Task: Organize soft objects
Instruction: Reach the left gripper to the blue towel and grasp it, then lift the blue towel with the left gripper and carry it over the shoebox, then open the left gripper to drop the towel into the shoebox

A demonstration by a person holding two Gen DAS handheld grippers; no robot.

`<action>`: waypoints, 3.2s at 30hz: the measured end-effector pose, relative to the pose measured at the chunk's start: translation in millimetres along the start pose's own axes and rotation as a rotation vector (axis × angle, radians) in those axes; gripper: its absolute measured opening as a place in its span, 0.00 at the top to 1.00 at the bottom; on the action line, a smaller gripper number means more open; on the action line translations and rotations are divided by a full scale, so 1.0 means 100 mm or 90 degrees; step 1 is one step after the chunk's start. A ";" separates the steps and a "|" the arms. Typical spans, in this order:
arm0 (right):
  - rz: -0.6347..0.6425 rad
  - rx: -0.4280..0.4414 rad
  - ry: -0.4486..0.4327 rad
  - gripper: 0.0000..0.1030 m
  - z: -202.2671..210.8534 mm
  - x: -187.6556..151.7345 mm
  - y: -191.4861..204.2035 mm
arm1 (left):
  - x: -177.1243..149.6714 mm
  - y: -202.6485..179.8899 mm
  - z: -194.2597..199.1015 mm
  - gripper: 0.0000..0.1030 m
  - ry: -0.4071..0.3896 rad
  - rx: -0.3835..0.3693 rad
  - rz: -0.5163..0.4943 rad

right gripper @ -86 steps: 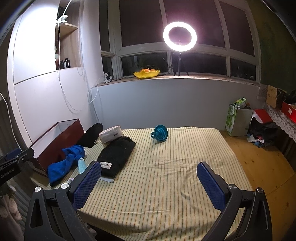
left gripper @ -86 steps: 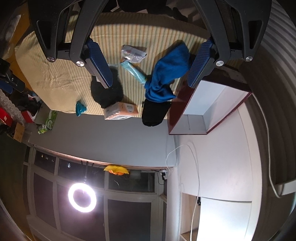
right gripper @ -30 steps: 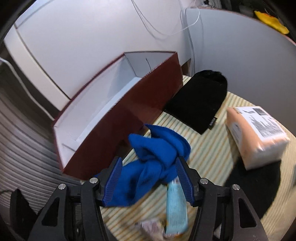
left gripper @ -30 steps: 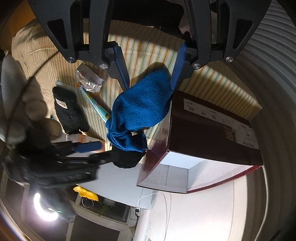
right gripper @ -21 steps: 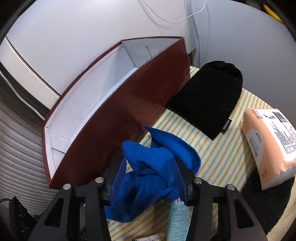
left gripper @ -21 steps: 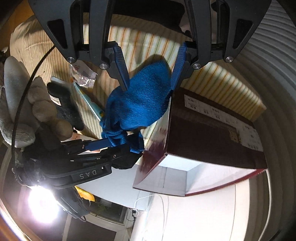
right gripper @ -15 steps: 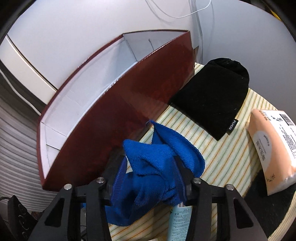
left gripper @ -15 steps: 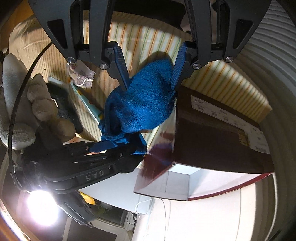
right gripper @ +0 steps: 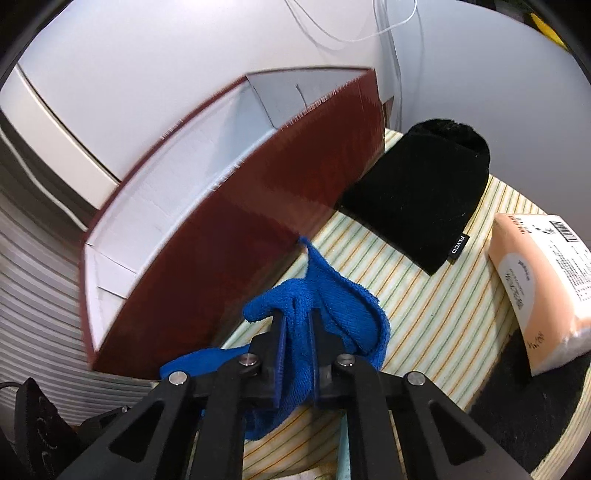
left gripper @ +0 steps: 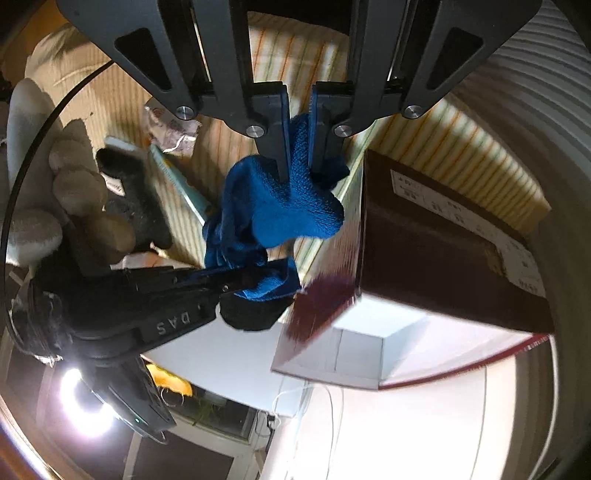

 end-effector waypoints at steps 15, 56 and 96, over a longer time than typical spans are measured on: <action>0.030 0.042 -0.103 0.91 1.05 -0.02 0.37 | 0.27 -0.15 0.66 0.94 -0.075 -0.048 -0.025; 0.108 0.026 -0.063 0.91 0.08 1.20 1.27 | 1.21 0.90 0.70 0.94 -0.140 0.097 -0.036; 0.054 -0.006 -0.142 0.45 1.25 0.35 0.48 | 1.08 0.48 0.92 0.46 -0.141 0.051 -0.038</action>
Point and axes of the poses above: each gripper's, at about its wrist camera, not at the fingertips, and z roughly against the way its jaws point, y to its left, x to its top, the point moved 4 cm from there along -z, roughly the way its jaws point, and after that the axes turned 2 degrees about x, right-handed, at the moved point
